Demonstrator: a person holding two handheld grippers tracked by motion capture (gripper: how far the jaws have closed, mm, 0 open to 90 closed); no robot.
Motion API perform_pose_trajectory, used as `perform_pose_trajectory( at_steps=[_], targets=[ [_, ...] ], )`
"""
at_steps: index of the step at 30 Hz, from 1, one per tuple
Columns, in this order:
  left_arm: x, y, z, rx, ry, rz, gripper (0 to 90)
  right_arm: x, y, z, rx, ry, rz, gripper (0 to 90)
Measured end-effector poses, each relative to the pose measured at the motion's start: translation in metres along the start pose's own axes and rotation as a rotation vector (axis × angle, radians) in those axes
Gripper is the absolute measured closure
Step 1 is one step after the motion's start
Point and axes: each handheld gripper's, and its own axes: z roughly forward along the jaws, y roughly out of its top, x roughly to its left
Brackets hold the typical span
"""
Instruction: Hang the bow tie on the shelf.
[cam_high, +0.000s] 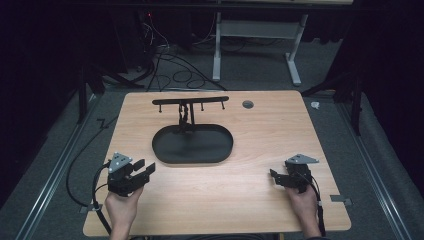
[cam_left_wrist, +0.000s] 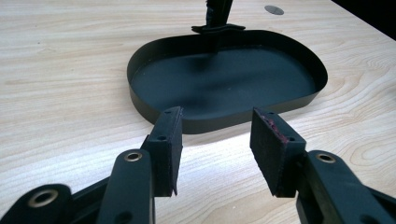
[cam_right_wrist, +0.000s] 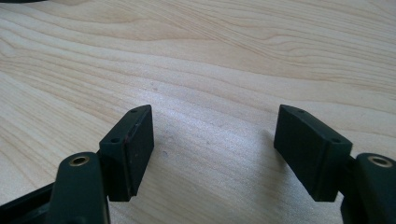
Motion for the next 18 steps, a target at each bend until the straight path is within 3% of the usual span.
perform_pose_trajectory(
  at_steps=[18],
  targets=[
    [0.004,-0.017,0.004,0.024,0.004,-0.037,53.9,0.0,0.0,0.0,-0.001,0.0,0.0,29.7]
  ],
)
